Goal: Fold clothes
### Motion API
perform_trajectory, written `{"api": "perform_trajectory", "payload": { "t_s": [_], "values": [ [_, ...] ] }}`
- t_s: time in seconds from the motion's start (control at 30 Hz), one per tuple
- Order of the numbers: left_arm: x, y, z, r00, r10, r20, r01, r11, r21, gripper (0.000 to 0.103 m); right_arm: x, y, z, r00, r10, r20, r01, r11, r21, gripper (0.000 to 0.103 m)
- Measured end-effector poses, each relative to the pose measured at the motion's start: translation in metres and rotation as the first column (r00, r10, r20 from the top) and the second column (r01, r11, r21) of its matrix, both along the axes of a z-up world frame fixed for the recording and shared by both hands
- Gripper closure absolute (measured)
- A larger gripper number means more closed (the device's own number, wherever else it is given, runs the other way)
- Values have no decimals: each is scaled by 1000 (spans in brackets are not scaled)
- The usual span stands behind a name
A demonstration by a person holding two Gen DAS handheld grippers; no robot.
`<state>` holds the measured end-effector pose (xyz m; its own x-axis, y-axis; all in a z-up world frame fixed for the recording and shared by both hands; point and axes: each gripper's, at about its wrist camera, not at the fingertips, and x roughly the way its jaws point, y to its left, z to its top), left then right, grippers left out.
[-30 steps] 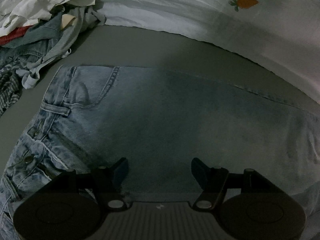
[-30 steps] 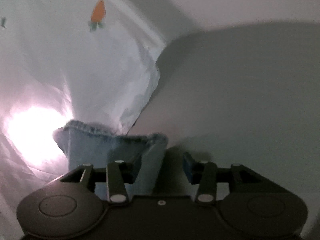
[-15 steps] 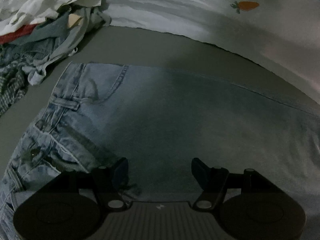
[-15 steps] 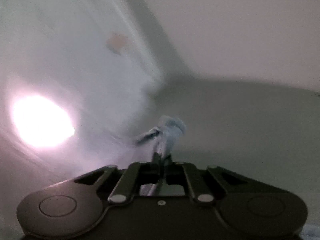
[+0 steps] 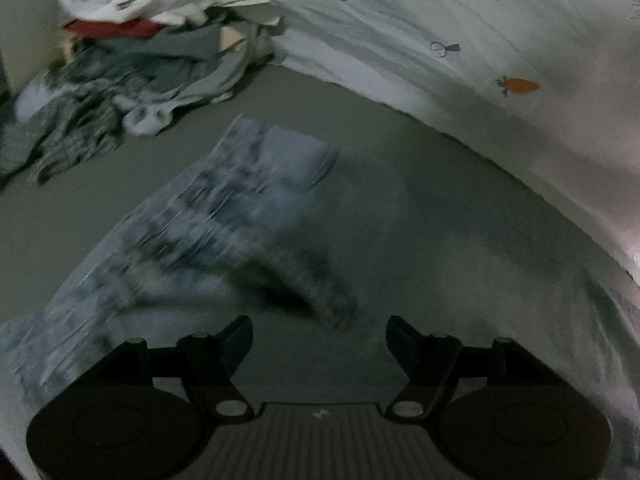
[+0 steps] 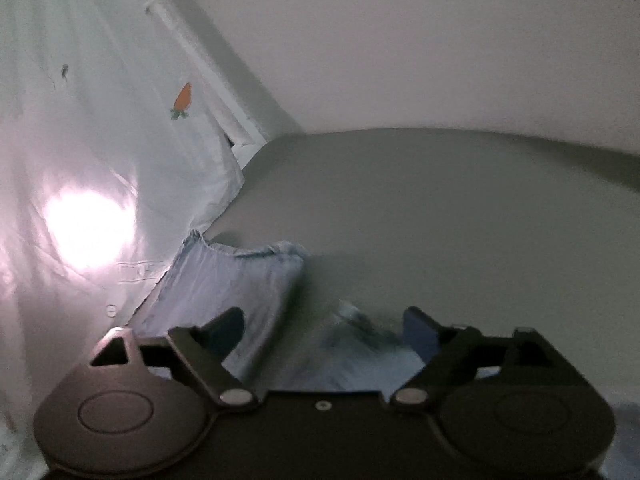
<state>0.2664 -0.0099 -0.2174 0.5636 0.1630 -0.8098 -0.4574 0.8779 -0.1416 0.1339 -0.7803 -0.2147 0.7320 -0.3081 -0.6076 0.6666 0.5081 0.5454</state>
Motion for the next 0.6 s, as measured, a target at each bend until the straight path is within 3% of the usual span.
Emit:
{"api": "perform_trajectory", "payload": {
  "t_s": [0.17, 0.33, 0.47, 0.6],
  "values": [
    [-48, 6, -15, 998, -14, -57, 11, 999, -47, 28, -87, 2, -28, 981, -124, 150, 91, 973, 213, 2],
    [-74, -5, -27, 991, -90, -101, 87, 995, -39, 25, -154, 15, -66, 935, -230, 271, 101, 903, 417, 1],
    [-88, -11, -30, 984, -139, -114, 134, 990, -46, 21, -194, 26, -77, 927, -251, 278, 109, 891, 441, 1],
    [-96, -16, -34, 978, -167, -121, 163, 986, -45, 21, -206, 30, -81, 948, -225, 224, 115, 901, 418, 1]
  ]
}}
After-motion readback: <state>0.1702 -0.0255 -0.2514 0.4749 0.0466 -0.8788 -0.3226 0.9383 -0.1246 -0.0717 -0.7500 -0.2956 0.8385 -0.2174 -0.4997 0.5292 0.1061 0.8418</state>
